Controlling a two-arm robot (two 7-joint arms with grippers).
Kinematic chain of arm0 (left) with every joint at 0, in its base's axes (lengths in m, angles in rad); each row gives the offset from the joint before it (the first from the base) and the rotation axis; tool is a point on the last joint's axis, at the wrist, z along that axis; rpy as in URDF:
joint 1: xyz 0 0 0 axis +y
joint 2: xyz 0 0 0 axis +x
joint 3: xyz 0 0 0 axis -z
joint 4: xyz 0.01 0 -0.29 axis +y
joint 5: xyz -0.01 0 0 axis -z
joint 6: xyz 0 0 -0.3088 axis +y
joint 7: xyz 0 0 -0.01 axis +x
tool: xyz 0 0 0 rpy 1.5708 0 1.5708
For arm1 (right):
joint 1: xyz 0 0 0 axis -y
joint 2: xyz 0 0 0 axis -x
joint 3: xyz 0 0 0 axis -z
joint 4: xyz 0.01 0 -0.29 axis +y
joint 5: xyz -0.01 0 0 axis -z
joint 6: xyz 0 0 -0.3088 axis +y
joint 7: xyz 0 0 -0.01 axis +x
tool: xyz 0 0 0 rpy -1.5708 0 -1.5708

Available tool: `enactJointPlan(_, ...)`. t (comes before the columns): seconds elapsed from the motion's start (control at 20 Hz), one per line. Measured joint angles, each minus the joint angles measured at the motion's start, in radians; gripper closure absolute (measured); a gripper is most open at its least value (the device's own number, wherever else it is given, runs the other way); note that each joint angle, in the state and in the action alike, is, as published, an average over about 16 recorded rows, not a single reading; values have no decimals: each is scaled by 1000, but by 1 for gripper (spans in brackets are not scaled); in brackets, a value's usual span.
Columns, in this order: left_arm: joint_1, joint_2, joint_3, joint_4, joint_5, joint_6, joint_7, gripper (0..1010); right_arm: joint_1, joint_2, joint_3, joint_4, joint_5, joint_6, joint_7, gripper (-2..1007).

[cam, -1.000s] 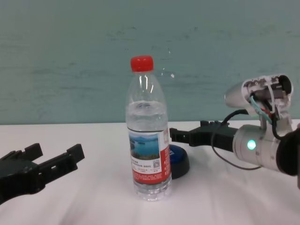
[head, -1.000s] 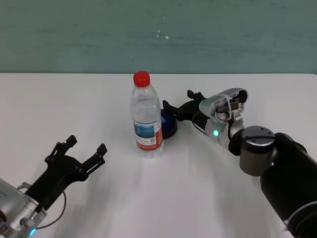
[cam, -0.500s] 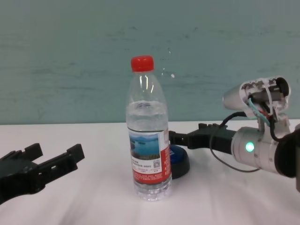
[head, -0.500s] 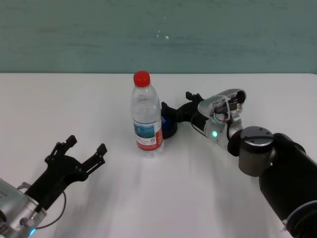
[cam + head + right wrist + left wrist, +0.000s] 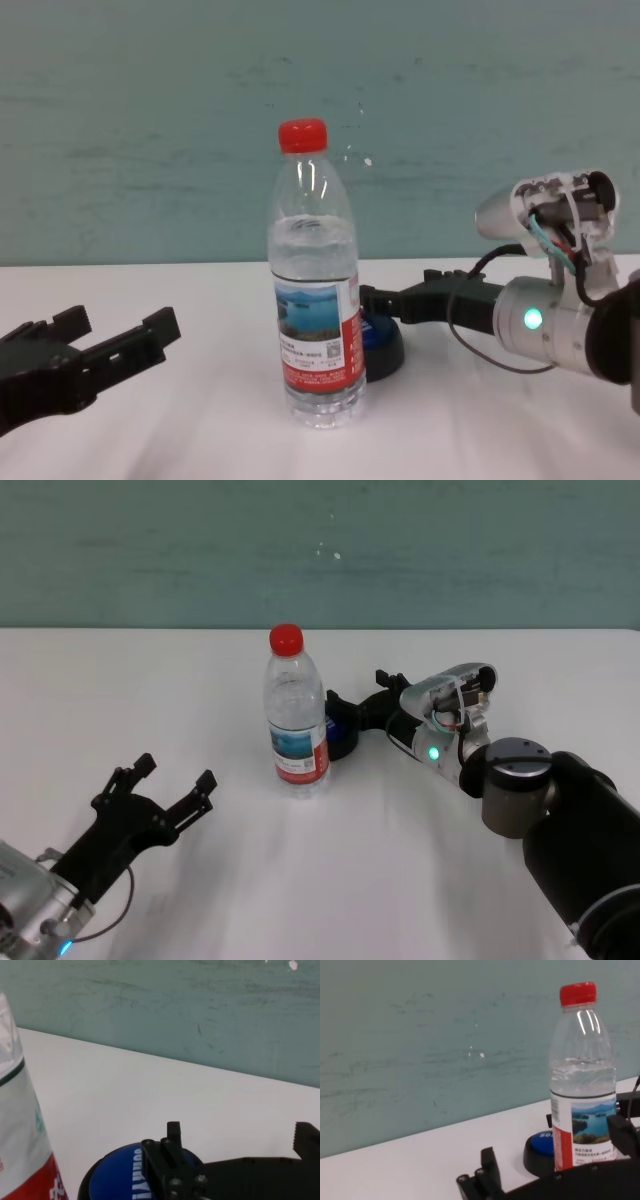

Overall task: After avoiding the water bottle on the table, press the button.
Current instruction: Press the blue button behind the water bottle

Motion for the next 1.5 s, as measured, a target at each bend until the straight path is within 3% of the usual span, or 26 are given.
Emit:
enactJointPlan(1.05, 0, 0, 0, 0, 0, 0, 0, 0, -1, -4, 3, 19, 9, -3, 3, 1)
enactJointPlan(1.5, 0, 0, 0, 0, 0, 0, 0, 0, -14, 1, 2, -5, 12, 3, 4, 1)
